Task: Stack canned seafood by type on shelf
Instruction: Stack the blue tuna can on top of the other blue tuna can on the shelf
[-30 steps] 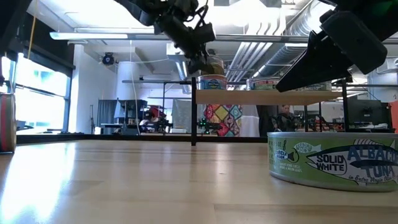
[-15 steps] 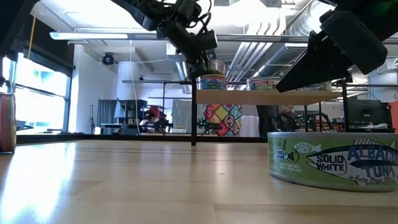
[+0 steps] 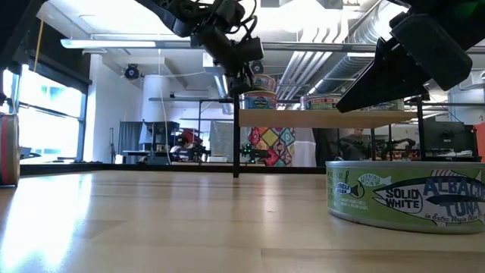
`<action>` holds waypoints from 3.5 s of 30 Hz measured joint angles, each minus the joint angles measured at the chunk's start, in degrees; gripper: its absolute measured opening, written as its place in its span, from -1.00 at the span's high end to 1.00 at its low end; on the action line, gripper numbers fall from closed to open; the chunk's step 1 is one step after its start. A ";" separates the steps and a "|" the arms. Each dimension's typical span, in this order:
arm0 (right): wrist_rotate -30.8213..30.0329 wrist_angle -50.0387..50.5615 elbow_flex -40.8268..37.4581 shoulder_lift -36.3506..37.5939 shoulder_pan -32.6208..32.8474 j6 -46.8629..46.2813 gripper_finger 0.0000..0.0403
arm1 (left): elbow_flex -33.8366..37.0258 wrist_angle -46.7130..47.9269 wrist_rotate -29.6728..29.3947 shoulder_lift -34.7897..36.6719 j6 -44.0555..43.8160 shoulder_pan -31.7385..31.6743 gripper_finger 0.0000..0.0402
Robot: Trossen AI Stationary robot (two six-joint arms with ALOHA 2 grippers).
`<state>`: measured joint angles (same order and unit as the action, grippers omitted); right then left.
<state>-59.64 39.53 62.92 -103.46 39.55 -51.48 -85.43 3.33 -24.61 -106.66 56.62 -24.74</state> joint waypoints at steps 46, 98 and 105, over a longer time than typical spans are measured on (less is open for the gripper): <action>-0.01 -0.82 0.00 -0.02 0.00 0.04 -0.26 | -9.33 24.29 0.10 0.78 -5.77 -2.88 -0.50; 5.40 -23.88 -0.04 -3.43 -8.15 29.07 -0.26 | 17.17 82.02 20.65 27.27 -76.97 62.52 -0.13; 5.44 -25.86 -0.04 -3.43 -8.07 31.63 -0.26 | 24.21 80.39 22.65 27.25 -78.59 69.84 -0.13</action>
<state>-54.19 13.67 62.87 -106.89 31.48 -19.86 -61.22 83.72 -1.96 -79.42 -21.96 45.10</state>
